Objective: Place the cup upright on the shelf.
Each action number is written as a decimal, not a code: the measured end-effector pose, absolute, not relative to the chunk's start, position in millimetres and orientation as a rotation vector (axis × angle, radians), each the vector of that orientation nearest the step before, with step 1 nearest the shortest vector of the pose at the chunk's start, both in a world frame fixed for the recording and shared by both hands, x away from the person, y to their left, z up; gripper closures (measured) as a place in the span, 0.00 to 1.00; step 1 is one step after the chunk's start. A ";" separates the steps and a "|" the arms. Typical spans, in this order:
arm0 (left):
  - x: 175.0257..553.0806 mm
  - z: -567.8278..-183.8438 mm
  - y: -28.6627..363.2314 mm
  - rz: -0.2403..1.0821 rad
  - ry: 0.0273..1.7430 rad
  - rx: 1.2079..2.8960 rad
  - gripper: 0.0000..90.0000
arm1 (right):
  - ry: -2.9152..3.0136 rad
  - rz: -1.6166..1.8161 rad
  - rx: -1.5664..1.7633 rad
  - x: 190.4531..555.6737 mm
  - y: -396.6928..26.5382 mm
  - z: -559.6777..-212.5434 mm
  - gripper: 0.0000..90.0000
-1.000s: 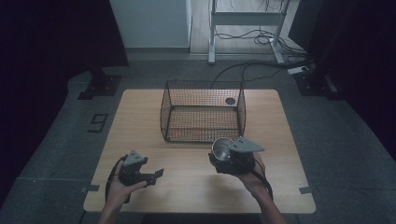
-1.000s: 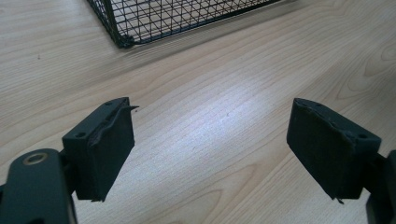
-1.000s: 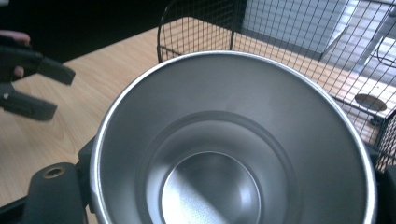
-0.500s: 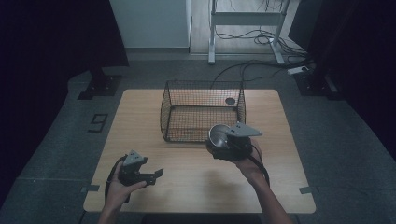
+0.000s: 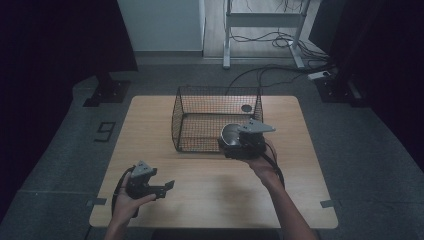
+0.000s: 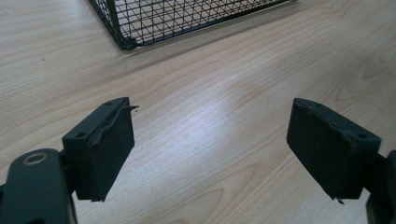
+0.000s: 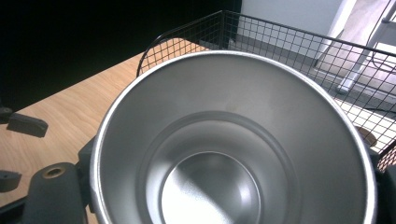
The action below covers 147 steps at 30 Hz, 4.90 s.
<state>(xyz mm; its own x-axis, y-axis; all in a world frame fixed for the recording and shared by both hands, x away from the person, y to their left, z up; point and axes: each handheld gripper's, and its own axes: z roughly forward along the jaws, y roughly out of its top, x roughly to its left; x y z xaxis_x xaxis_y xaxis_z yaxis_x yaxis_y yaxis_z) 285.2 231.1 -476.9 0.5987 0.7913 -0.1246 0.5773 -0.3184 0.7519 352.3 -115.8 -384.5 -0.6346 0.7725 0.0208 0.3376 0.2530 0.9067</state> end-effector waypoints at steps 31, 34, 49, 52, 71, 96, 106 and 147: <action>285.4 -476.2 234.2 0.337 1.084 2.020 0.17 | 2.145 1.299 1.069 404.5 -95.5 -378.5 0.20; 285.4 -475.8 235.1 0.337 1.086 2.016 0.17 | 2.152 1.286 1.070 409.6 -92.6 -380.2 0.20; 284.7 -474.3 236.7 0.336 1.083 2.013 0.17 | 2.174 1.242 1.097 439.8 -80.5 -383.5 0.20; 284.6 -473.8 237.8 0.338 1.085 2.008 0.17 | 2.182 1.237 1.102 445.7 -78.0 -384.2 0.20; 284.2 -472.6 239.7 0.335 1.084 2.003 0.17 | 2.231 1.182 1.146 484.9 -68.3 -395.6 0.20; 283.8 -472.0 240.8 0.336 1.079 1.999 0.17 | 2.253 1.141 1.172 517.2 -57.1 -405.5 0.20; 284.7 -472.5 242.7 0.335 1.083 1.996 0.17 | 2.271 1.092 1.201 535.2 -56.0 -420.4 0.20; 284.3 -472.0 244.8 0.335 1.082 1.988 0.17 | 2.365 0.892 1.283 563.7 -44.1 -471.9 0.20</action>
<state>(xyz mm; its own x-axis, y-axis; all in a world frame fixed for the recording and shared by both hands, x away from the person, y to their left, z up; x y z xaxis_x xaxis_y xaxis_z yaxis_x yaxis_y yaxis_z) 284.3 244.8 -472.0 0.5941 0.7911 -0.1455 0.5707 -0.2871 0.7693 563.7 -44.1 -471.9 -0.5529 0.8328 0.0261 0.6424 0.4061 0.6499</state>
